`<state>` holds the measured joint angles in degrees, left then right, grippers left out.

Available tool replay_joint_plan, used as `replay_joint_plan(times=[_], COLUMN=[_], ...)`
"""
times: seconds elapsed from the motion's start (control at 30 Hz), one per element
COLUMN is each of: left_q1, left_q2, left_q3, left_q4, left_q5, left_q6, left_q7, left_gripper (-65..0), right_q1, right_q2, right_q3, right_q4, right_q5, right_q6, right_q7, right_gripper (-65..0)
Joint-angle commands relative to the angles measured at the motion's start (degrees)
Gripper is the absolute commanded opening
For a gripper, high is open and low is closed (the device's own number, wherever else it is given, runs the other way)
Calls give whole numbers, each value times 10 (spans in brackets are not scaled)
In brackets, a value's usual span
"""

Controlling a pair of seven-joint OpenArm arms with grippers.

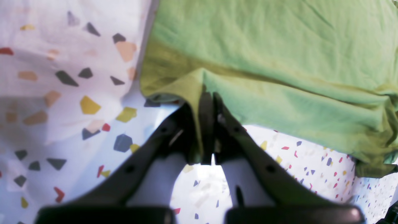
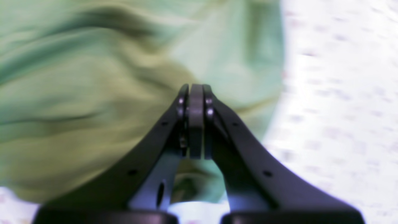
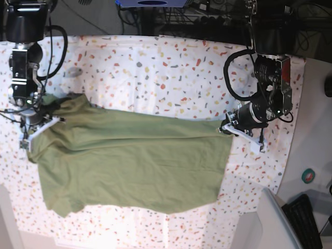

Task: Layout the t-shirt on the table in an organized manner, then fold the t-shirt properly
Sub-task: 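Lift the collar-side edge with both grippers and pull it taut, then hold the collar-side edge with both grippers, lowering it flat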

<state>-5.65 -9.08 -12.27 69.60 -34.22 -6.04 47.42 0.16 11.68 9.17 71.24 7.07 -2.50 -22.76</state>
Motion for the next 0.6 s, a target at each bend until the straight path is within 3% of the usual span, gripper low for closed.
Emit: replay_joint_plan(times=[0.0, 0.23, 0.4, 0.57], left_q1=[-8, -8, -8, -5], left_q2=[-6, -7, -7, -8], left_q3=[-1, -1, -1, -1], left_q4=[10, 10, 9, 9], left_q5=[-4, -4, -4, -3], left_q6=[-3, -4, -4, -4], left_q7=[-6, -6, -6, -6], left_gripper=[-650, -650, -650, -650], right_q1=[10, 14, -20, -81], right_q2=[10, 52, 47, 29], right_q3=[4, 5, -1, -18], right_q4=[5, -64, -58, 19], right_q5=[-1, -1, 0, 0], right_q6=[-3, -3, -3, -2], right_q7=[15, 54, 56, 55], right_gripper=[-650, -650, -650, -650])
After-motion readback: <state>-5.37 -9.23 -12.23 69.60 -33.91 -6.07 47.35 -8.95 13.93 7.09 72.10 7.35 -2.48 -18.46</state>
